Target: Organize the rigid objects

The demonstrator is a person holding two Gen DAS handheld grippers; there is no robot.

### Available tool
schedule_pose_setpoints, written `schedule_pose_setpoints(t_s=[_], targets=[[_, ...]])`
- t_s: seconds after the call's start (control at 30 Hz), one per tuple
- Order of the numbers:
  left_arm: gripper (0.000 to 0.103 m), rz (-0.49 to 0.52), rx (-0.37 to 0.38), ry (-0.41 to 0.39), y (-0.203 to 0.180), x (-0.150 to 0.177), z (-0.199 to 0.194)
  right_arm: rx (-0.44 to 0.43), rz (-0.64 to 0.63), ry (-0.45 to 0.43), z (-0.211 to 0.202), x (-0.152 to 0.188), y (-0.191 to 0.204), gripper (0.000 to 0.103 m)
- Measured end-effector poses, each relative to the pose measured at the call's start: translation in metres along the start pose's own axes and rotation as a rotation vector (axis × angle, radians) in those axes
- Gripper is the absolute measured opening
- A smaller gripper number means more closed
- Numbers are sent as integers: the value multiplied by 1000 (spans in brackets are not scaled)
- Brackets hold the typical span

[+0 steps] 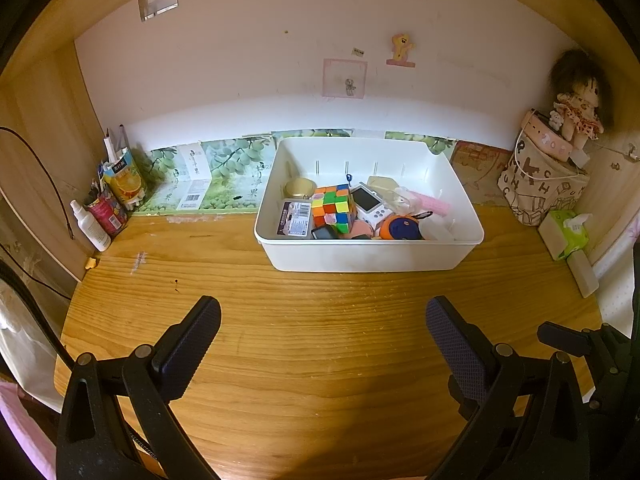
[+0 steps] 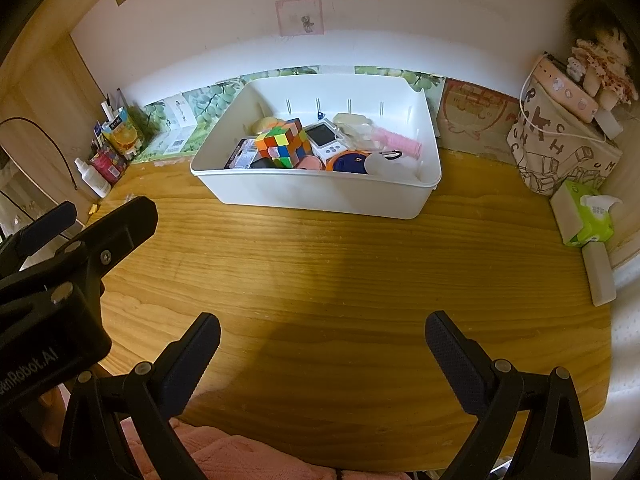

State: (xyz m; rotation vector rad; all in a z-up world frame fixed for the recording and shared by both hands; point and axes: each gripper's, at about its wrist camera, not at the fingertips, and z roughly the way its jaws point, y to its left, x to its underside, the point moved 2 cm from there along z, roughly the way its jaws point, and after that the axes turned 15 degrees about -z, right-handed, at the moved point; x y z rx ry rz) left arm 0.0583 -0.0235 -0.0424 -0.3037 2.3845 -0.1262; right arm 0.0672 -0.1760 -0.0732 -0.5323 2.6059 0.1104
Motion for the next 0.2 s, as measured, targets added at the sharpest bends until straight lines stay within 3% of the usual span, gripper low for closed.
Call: schedule_pose_setpoints(t_s=[0.2], targets=[[102, 1, 0, 2, 0, 0, 1, -2, -3, 7, 2, -1, -1, 103]])
